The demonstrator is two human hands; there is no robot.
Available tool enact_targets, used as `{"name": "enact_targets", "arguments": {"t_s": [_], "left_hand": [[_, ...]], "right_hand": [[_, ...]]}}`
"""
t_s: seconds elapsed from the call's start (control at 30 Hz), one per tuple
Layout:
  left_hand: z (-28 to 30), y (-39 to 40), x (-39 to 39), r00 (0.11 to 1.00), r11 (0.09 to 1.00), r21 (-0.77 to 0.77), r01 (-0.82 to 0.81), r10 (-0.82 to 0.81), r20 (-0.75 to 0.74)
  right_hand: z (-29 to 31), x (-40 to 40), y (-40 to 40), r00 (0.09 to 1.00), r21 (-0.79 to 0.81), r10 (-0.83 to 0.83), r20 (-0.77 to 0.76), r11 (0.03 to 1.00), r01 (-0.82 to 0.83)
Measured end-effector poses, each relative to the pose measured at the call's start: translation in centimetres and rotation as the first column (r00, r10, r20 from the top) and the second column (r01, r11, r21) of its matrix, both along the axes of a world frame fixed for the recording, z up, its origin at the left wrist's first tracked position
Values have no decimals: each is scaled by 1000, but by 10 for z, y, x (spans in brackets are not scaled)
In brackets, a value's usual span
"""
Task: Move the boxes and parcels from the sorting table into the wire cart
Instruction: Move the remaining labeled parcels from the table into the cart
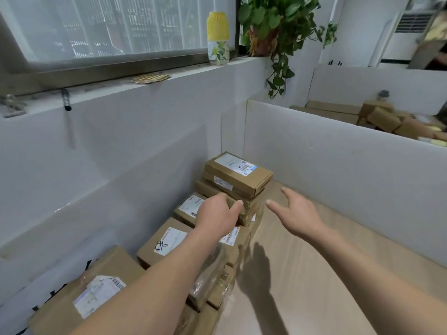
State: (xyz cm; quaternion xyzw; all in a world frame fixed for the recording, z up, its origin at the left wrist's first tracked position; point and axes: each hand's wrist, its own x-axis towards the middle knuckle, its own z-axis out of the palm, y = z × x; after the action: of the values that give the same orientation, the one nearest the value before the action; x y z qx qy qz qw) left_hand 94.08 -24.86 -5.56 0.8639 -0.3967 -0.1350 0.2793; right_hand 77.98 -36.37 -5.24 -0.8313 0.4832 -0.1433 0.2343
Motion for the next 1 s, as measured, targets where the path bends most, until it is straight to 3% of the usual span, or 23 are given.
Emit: {"name": "enact_targets", "arguments": {"t_s": [0.3,0.67,1.0], "left_hand": [[-35,-51,63,908,978,-137,-154,85,-411],[-50,-71,80,823,957,-210,-198,46,-566],[-57,-76,84,649,920,-186,-345,91,-755]], "right_hand": [[-11,73,-76,960,175,-162,228,977,124],[-20,106,-108,947,302,-169,272,950,83],[-24,116,-94,941,385,-161,297,922,36]]}}
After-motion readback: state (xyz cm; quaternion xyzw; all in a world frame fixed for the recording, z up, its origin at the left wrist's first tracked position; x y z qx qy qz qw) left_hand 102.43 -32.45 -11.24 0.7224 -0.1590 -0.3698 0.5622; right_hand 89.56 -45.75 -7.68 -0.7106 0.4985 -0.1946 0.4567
